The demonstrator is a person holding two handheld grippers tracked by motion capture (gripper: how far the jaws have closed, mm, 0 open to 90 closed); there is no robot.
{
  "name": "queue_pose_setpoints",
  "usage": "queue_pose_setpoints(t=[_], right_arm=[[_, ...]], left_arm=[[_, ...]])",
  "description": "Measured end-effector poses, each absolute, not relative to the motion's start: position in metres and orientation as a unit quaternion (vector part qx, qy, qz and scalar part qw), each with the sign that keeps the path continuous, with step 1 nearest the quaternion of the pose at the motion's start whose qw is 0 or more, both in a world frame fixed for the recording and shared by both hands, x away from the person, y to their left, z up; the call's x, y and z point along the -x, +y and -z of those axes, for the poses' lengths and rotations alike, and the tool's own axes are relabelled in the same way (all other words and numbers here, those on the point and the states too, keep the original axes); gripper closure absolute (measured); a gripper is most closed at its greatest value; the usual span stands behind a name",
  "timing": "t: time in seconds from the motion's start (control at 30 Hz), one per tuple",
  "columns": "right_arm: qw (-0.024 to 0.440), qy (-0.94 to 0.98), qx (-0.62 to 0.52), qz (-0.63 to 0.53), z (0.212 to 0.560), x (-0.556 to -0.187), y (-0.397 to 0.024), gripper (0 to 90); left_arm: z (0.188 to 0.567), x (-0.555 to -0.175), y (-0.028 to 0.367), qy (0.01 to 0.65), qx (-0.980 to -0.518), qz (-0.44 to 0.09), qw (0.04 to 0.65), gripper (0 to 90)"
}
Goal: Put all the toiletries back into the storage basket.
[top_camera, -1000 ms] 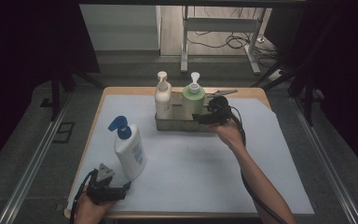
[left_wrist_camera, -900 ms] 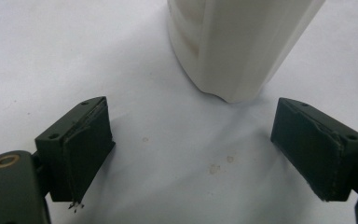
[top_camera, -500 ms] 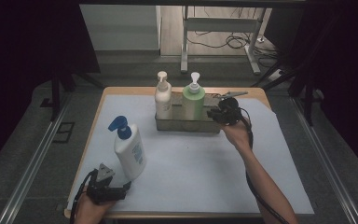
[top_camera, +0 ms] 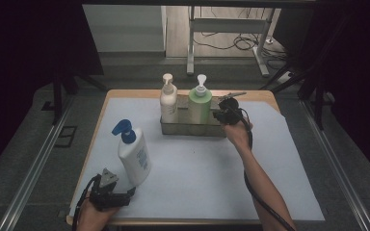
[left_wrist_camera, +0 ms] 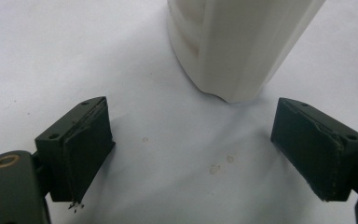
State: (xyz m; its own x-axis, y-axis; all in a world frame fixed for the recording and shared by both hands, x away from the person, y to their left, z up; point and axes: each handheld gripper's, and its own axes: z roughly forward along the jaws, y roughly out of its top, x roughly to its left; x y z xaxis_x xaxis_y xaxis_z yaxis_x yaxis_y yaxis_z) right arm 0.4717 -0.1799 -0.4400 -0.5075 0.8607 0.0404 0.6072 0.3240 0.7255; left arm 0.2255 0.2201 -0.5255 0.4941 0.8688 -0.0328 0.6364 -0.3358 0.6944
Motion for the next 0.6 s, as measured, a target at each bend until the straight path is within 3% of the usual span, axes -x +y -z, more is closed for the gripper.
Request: queue_pose_setpoints(t=[0.6], right_arm=[[0.139, 0.793, -0.472, -0.359, 0.455, -0.491, -0.172, 89.7]], left_arm=[[0.526, -0.226, 0.22, 0.471, -0.798, -0.175, 0.332, 12.0]])
